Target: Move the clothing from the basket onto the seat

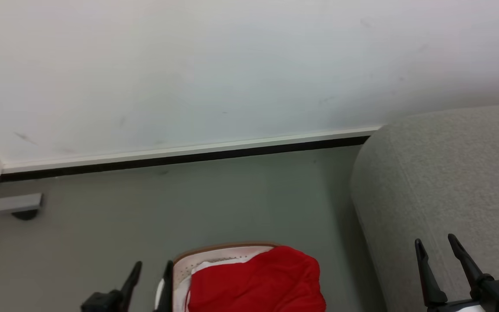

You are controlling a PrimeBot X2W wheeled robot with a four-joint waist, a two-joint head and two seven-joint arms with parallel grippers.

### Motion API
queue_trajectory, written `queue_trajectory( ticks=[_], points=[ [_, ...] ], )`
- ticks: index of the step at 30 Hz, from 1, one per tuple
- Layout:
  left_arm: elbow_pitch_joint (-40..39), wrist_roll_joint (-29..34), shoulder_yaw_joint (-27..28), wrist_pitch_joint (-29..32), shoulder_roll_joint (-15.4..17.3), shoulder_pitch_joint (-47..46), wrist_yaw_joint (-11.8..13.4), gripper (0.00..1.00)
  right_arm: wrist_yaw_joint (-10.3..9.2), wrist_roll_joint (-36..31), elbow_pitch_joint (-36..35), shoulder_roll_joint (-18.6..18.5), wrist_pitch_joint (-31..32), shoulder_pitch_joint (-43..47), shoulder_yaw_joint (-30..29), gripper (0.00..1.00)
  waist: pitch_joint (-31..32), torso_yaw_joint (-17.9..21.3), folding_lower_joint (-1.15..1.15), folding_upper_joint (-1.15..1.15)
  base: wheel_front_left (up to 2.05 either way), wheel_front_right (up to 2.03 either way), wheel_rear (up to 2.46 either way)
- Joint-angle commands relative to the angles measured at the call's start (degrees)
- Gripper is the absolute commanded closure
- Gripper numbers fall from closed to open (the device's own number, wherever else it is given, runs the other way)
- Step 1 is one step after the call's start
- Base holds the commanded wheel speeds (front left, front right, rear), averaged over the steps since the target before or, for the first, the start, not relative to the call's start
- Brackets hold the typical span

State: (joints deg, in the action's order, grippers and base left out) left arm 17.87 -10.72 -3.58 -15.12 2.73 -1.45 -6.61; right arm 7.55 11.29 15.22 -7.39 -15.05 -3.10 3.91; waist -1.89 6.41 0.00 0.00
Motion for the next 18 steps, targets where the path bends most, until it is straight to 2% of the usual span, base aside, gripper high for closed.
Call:
queue_trajectory(
  ticks=[1,8,13,18],
  points=[
    [0.7,-0.3,-1.3,-0.1,0.3,-0.7,-0.3,0.0,-0.12,0.6,-0.3,-0.5,-0.2,-0.4,0.1,0.0,-0.5,1.8,0.0,0.0,0.0,0.0,0.0],
    [6.8,-0.6,-9.1,-0.1,0.3,-4.9,-0.8,0.0,-0.12,0.9,-2.4,0.4,-0.2,-2.1,0.2,0.0,-4.6,6.2,0.0,0.0,0.0,0.0,0.0],
    [16.5,-1.3,-16.9,-0.1,0.4,-10.6,-0.9,0.0,-0.12,1.3,-3.5,0.9,-0.2,-4.0,0.0,0.0,-8.7,8.5,0.0,0.0,0.0,0.0,0.0],
    [26.9,-5.3,-25.5,2.5,1.1,-17.3,-0.8,0.0,-0.12,1.4,-4.4,1.2,-0.2,-5.6,-0.4,0.0,-12.5,9.8,0.0,0.0,0.0,0.0,0.0]
  ],
)
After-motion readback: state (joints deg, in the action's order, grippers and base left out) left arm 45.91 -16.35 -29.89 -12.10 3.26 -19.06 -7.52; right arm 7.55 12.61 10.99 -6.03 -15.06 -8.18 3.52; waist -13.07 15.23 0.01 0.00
